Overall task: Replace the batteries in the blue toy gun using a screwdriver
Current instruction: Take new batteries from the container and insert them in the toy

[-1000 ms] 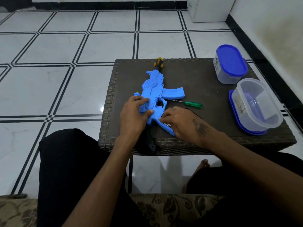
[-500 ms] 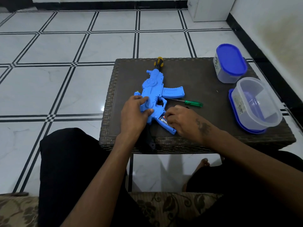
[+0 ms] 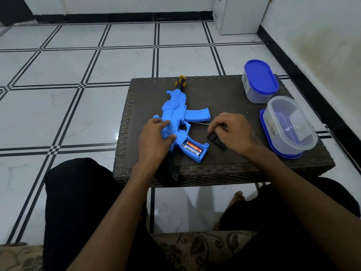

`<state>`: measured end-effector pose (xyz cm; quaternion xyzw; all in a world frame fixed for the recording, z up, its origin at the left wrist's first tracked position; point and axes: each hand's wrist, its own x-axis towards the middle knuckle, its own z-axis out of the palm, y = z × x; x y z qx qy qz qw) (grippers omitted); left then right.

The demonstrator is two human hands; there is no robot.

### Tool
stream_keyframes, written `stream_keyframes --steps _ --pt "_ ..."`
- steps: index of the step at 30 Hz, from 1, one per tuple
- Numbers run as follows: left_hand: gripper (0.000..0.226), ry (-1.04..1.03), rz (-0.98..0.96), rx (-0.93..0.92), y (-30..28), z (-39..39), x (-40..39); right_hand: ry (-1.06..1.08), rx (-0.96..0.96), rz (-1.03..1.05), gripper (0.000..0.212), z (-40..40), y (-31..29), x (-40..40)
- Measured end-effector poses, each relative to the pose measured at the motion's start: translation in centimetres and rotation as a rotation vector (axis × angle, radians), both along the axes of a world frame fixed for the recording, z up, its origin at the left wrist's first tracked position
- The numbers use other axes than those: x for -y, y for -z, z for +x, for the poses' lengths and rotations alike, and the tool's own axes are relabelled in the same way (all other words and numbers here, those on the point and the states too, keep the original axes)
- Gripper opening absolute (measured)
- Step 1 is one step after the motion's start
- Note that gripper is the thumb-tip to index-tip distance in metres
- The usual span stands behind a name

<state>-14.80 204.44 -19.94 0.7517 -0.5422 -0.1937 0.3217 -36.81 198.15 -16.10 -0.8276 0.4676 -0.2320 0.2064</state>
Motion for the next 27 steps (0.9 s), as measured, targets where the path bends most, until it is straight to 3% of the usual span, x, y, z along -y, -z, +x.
stream_keyframes --steps 5,10,13,17,19,22,24,27 --pt "0.034 0.057 -0.161 0.032 -1.3 -2.3 -0.3 0.161 -0.084 0.071 0.023 -3.3 0.0 0.7" --pt "0.025 0.17 -0.167 0.029 -1.8 -6.5 0.8 0.206 -0.169 0.158 0.016 -5.4 0.6 -0.2" --pt "0.03 0.321 -0.099 0.166 -1.7 -9.0 2.0 0.244 -0.215 -0.008 0.012 -6.1 0.2 -1.0" --pt "0.032 0.415 -0.068 0.206 -1.7 -11.5 2.9 0.351 -0.263 -0.237 0.011 -8.5 -1.2 -0.8" --pt "0.03 0.438 -0.061 0.229 -1.5 -12.3 3.2 0.408 -0.401 -0.261 0.016 -9.9 -1.7 -0.6" --pt "0.023 0.47 -0.046 0.221 -1.5 -13.5 3.4 0.485 -0.634 -0.125 0.051 -11.9 -1.5 -0.7" --pt "0.022 0.448 -0.029 0.129 -1.8 -14.6 3.5 0.503 -0.494 -0.027 0.059 -12.7 -1.2 -1.0" --pt "0.024 0.416 0.028 -0.119 -1.9 -16.8 4.3 0.623 -0.033 -0.051 0.036 -14.0 -1.8 -0.9"
